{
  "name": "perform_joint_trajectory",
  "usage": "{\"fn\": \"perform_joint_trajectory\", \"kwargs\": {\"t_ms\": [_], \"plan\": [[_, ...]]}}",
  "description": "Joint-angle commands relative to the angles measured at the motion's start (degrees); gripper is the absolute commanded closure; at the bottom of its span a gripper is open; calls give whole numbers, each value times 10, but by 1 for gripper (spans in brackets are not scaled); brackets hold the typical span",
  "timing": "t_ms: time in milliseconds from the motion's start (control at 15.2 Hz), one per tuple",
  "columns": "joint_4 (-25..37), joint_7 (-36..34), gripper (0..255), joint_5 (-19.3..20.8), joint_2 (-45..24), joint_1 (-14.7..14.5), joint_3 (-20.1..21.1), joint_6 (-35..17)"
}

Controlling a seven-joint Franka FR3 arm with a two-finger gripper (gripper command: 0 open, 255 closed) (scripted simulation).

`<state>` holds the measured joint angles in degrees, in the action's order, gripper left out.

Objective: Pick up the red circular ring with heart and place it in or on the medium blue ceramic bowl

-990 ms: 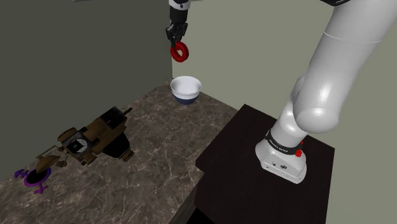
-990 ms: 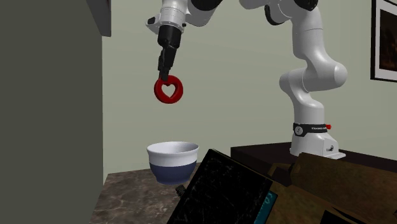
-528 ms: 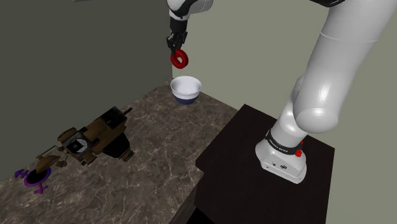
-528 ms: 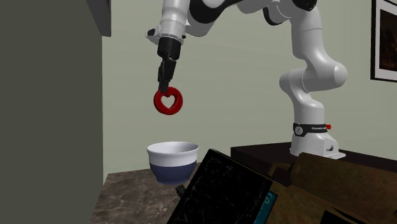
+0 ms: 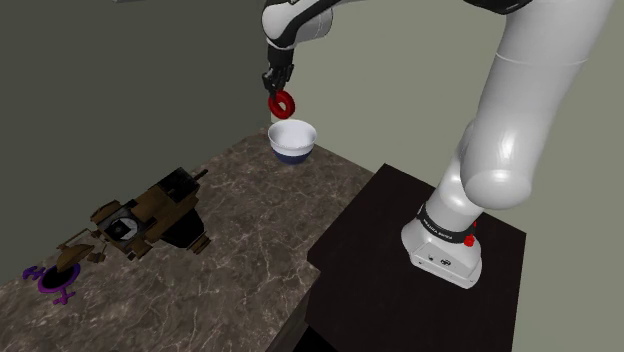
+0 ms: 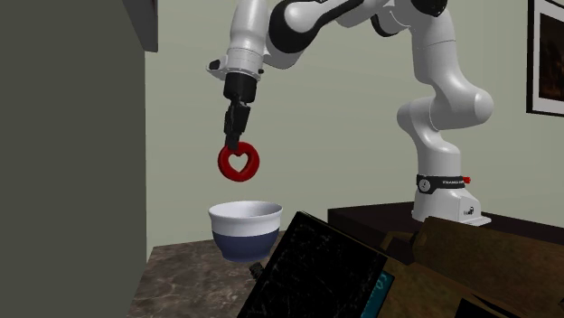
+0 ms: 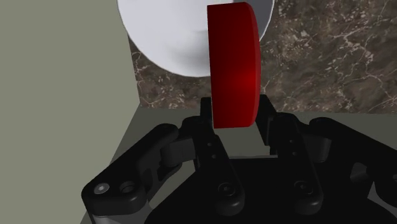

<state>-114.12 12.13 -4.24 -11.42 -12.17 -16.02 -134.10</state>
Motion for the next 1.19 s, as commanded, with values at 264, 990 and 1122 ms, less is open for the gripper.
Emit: {"fn": "perform_joint_trajectory", "kwargs": {"t_ms": [264, 990, 1122], "plan": [[-5, 1, 255, -1, -2, 0, 0, -7], [3, -6, 0, 9, 23, -3, -2, 25], [13, -11, 0, 18, 43, -5, -4, 54]]}}
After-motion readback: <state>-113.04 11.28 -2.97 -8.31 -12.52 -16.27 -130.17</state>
